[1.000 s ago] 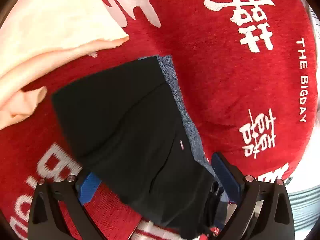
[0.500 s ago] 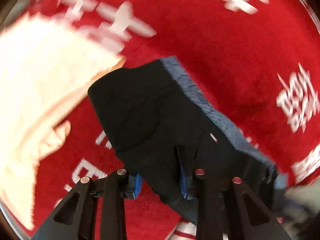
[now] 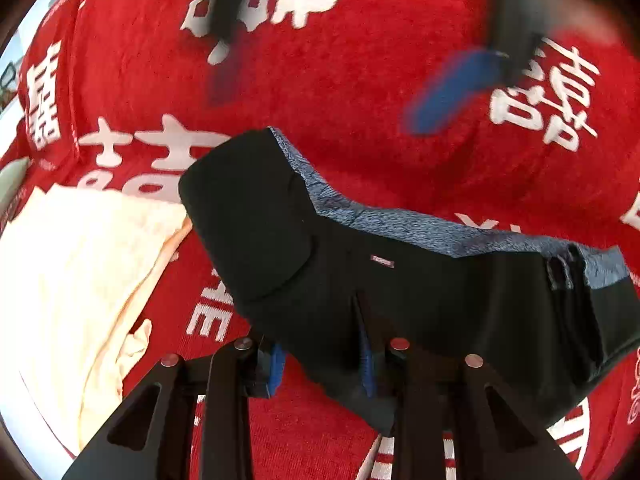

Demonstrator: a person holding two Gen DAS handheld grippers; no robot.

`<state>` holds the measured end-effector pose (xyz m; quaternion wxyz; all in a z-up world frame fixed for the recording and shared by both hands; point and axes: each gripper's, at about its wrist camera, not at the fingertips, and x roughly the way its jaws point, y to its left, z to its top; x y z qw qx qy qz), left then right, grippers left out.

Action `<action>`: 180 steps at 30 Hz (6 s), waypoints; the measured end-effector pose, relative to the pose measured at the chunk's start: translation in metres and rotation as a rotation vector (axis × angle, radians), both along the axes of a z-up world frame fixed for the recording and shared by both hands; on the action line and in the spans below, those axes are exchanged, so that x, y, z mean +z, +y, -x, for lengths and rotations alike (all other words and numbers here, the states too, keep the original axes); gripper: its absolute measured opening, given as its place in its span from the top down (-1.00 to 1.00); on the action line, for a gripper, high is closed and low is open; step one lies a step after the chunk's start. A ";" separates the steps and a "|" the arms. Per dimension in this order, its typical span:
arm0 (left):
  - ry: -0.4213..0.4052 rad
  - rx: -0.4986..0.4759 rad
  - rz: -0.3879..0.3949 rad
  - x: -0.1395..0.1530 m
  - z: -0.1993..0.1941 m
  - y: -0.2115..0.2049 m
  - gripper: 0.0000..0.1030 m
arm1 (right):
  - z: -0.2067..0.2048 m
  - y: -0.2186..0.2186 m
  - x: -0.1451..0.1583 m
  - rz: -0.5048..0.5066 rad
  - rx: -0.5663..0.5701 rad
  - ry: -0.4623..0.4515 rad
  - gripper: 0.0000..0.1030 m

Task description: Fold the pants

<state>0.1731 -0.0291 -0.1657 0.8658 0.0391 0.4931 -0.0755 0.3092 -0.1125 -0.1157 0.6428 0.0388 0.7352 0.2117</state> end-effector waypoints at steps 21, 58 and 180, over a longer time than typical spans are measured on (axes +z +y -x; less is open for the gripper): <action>-0.091 -0.135 -0.028 0.034 0.021 -0.041 0.40 | 0.023 0.000 -0.016 -0.011 0.081 -0.003 0.67; -0.081 -0.753 -0.066 0.080 0.156 -0.339 0.39 | 0.222 -0.401 0.038 -0.363 -0.562 -0.238 0.67; 0.570 -0.333 0.399 -0.052 -0.039 -0.207 -0.60 | 0.226 -0.443 -0.105 -0.418 -0.771 -0.083 -0.19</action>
